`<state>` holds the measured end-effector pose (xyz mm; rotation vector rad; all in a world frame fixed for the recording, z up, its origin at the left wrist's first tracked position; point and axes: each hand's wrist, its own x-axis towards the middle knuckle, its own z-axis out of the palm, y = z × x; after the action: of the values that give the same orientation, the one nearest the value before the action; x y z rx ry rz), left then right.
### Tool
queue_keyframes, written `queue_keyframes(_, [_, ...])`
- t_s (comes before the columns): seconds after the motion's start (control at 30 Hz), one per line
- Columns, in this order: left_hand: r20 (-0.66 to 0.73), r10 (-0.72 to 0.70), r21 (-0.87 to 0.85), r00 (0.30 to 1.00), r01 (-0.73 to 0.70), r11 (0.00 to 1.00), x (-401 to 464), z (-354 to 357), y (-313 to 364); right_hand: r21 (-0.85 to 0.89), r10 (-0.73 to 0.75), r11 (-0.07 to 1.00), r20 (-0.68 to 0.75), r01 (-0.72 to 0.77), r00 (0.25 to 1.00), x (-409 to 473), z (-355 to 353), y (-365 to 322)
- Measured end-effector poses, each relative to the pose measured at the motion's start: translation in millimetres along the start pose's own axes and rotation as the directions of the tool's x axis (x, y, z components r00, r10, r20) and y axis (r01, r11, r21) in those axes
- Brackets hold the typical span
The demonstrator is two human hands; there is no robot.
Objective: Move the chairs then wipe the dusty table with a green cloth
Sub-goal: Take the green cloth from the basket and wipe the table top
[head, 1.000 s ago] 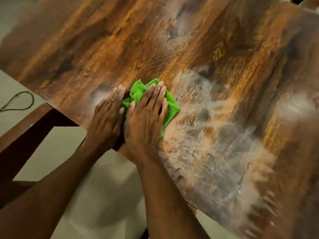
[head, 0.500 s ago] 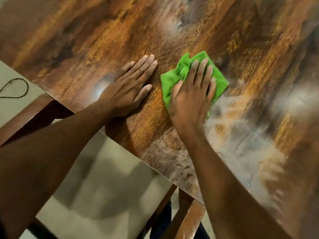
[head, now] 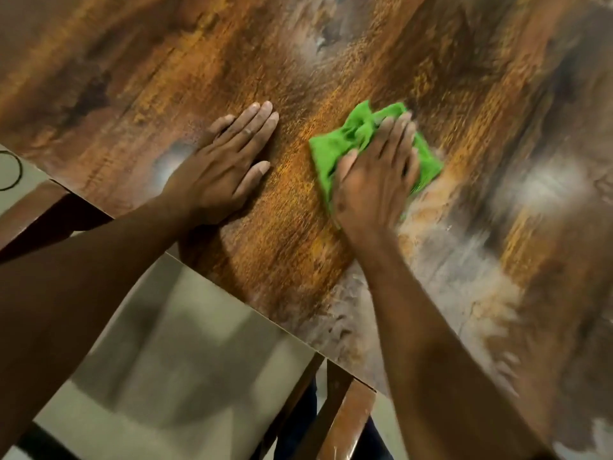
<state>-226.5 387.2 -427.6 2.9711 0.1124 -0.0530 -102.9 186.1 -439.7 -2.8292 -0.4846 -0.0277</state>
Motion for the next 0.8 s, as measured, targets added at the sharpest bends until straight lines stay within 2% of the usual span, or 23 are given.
queue_keyframes(0.1, [-0.004, 0.002, -0.009, 1.000, -0.002, 1.000, -1, 0, 1, -0.015, -0.007, 1.000, -0.003, 0.007, 1.000, 47, 1, 22])
queue_keyframes(0.17, [-0.006, 0.001, -0.014, 1.000, -0.001, 1.000, -1, 0, 1, -0.022, -0.011, 1.000, -0.004, 0.011, 1.000, 43, 1, 22])
queue_keyframes(0.33, [-0.006, 0.000, -0.010, 1.000, 0.000, 1.000, 1, 0, 1, -0.010, 0.015, 1.000, 0.062, -0.014, 0.998, -62, -5, -21])
queue_keyframes(0.43, [-0.020, -0.003, 0.010, 1.000, 0.003, 1.000, 1, 0, 2, 0.016, -0.043, 0.999, 0.155, 0.041, 0.987, -147, -7, -50])
queue_keyframes(0.5, [-0.012, -0.002, 0.018, 1.000, 0.002, 1.000, 2, 1, 2, 0.008, -0.062, 0.998, 0.158, 0.062, 0.985, -169, -7, -53])
queue_keyframes(0.63, [-0.005, -0.008, 0.029, 1.000, 0.008, 1.000, 0, 3, 2, 0.022, -0.140, 0.990, 0.167, 0.138, 0.976, -123, -9, -24])
queue_keyframes(0.8, [0.006, -0.015, 0.008, 1.000, 0.015, 1.000, -2, 1, 5, -0.018, -0.015, 1.000, 0.060, 0.016, 0.998, 3, -8, 35])
